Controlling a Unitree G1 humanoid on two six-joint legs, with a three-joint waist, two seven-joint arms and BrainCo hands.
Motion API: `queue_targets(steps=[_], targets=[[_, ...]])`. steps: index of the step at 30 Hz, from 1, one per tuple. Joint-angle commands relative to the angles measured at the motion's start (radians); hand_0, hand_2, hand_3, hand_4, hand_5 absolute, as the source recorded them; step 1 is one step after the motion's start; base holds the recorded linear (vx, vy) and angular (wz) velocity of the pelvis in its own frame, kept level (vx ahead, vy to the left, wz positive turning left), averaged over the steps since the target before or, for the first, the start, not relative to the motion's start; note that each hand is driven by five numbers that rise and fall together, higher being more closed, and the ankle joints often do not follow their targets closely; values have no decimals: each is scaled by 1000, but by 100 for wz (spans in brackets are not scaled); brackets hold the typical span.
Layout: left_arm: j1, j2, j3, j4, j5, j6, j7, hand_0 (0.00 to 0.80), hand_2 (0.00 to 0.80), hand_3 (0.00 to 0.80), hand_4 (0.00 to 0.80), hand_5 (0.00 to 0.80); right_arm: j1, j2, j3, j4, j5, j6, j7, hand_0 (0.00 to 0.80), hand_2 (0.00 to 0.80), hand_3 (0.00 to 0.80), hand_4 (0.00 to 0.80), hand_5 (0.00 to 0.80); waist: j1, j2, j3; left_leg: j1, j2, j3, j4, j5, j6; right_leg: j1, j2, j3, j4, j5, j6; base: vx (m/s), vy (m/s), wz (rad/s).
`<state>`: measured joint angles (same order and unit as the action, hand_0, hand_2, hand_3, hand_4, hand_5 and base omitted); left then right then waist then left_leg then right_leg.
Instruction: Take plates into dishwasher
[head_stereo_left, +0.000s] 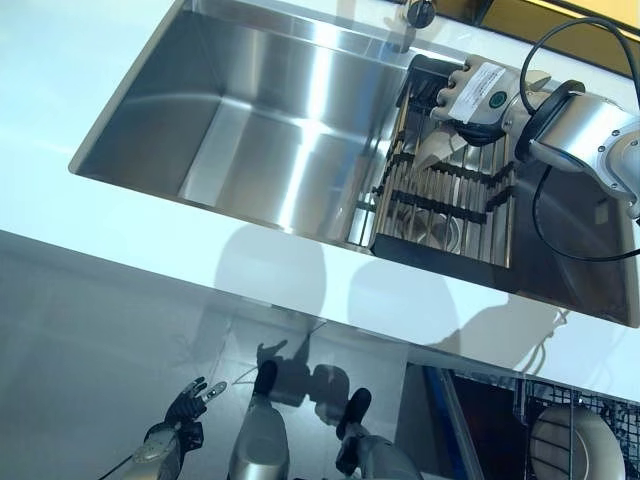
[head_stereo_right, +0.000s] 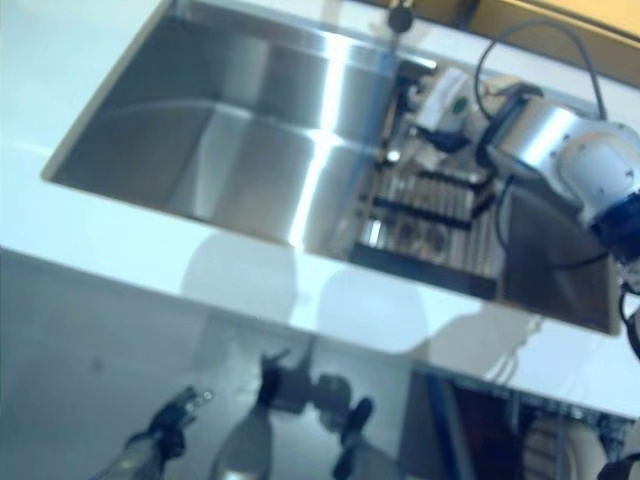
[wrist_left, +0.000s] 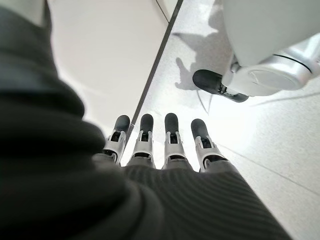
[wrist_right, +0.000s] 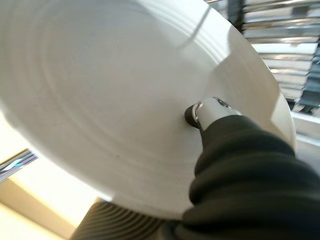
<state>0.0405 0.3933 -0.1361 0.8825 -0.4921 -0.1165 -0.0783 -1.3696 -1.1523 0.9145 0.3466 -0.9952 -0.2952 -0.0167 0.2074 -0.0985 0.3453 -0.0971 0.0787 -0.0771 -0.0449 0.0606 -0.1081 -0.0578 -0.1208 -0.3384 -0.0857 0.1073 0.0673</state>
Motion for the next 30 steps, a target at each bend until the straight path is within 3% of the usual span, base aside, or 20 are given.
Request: queue_targets(steps=[1, 7, 13, 18, 22, 30], targets=[[54, 2, -34, 22, 39, -27, 20, 0, 0, 0, 0, 0, -45, -79, -66, -11, 140, 175, -114, 800, 800, 800, 800, 800, -22, -35, -97, 7, 10, 38, -42, -9, 36, 55, -29, 29, -2, -32, 92, 31, -41, -10], [65, -11, -41, 50, 68, -30, 35, 0, 0, 0, 0, 0, -64, -133, -143, -45, 257, 298, -225, 800, 800, 800, 800, 800, -49, -43, -163, 63, 16, 65, -42, -32, 36, 88, -26, 56, -2, -42, 97, 37, -24, -14], [71, -25, -46, 90, 90, -27, 29, 0, 0, 0, 0, 0, -107, -191, -148, -58, 306, 358, -243, 800, 800, 800, 800, 800, -85, -36, -235, 118, 17, 98, -42, -55, 38, 114, -22, 95, -2, -49, 100, 54, 7, -19], [73, -37, -51, 121, 121, -31, 15, 0, 0, 0, 0, 0, -75, -235, -185, -3, 503, 512, -227, 800, 800, 800, 800, 800, -118, -24, -277, 160, 14, 126, -42, -79, 44, 129, -19, 132, -2, -56, 100, 52, 2, -24], [66, -39, -57, 126, 140, -27, 1, 0, 0, 0, 0, 0, 26, -260, -286, 51, 605, 547, -227, 800, 800, 800, 800, 800, -139, -11, -286, 189, 13, 147, -42, -94, 49, 142, -17, 156, -2, -60, 98, 26, -10, -16], [48, -32, -65, 156, 216, -27, -50, 0, 0, 0, 0, 0, 280, -282, -484, 183, 734, 543, -63, 800, 800, 800, 800, 800, -197, -5, -300, 237, 21, 206, -42, -108, 54, 144, -2, 215, -2, -59, 89, 6, -29, -23]])
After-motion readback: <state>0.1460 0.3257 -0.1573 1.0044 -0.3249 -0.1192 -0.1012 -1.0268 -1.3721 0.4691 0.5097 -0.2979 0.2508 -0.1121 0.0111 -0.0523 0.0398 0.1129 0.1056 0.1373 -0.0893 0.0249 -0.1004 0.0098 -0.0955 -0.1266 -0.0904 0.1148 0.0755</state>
